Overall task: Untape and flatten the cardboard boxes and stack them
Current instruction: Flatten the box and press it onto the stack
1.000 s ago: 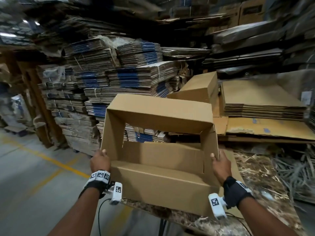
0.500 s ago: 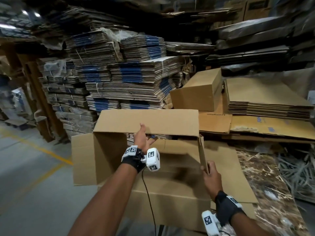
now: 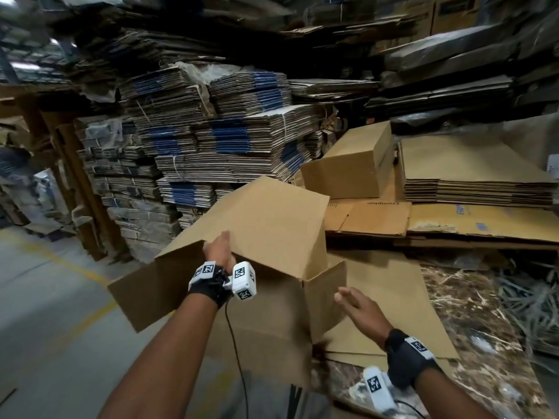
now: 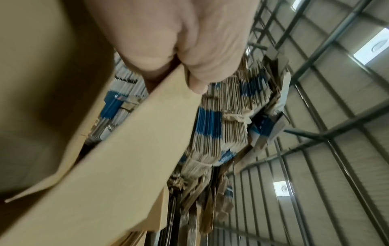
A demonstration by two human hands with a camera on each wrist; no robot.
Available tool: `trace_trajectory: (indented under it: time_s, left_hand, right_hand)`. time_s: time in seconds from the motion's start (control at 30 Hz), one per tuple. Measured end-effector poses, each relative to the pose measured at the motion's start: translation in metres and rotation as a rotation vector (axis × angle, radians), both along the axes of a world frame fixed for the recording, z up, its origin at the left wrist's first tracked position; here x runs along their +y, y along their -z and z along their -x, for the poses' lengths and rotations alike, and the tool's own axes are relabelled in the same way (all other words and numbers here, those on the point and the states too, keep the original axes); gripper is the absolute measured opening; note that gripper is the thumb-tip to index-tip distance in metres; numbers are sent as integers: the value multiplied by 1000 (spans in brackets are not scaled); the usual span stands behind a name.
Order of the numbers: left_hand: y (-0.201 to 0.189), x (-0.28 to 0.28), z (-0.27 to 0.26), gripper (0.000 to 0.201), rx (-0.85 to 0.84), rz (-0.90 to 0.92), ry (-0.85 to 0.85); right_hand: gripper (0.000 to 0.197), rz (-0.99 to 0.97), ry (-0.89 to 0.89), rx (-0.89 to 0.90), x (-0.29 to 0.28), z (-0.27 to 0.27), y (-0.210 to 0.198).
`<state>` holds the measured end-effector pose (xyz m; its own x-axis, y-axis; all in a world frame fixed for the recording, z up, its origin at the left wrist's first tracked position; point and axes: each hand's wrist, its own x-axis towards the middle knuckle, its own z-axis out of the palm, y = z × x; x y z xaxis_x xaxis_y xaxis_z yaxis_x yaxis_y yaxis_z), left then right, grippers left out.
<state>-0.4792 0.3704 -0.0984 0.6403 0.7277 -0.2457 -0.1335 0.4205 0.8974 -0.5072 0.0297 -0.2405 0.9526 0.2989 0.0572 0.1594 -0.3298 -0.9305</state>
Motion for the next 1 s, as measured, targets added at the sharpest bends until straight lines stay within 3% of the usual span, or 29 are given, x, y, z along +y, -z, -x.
trace_trajectory:
  time_s: [0.1, 0.17, 0.23, 0.3, 0.43, 0.57, 0.67, 0.73, 0.83, 1.0]
  left_hand:
    - [8, 17, 17, 89, 30, -52, -50]
    - [12, 24, 29, 88, 62, -137, -53]
    - [20, 28, 38, 85, 90, -227, -56]
    - [27, 27, 44, 80, 79, -242, -28]
    - [44, 26, 55, 83, 79, -297, 55]
    - [58, 35, 53, 75, 94, -347, 105]
    - [59, 37, 45, 88, 28, -283, 149]
    - [56, 36, 42, 99, 37, -263, 189]
    - [45, 41, 42, 65, -2, -224, 214]
    - [36, 65, 38, 62, 63, -224, 353]
  right_hand:
    - [71, 111, 156, -106, -6, -11, -26]
    - [85, 161, 271, -166, -7, -19, -43]
    - [96, 156, 241, -134, -2, -23, -59]
    - [104, 91, 132, 39, 7, -23, -72]
    - [110, -7, -100, 581, 22, -10, -72]
    - [123, -229, -145, 742, 41, -3, -44]
    - [91, -455, -127, 799, 54, 13, -57]
    - [86, -533, -104, 818, 61, 13, -54]
    - [90, -617, -43, 812, 74, 7, -49]
    - [46, -798, -59, 778, 95, 8, -60]
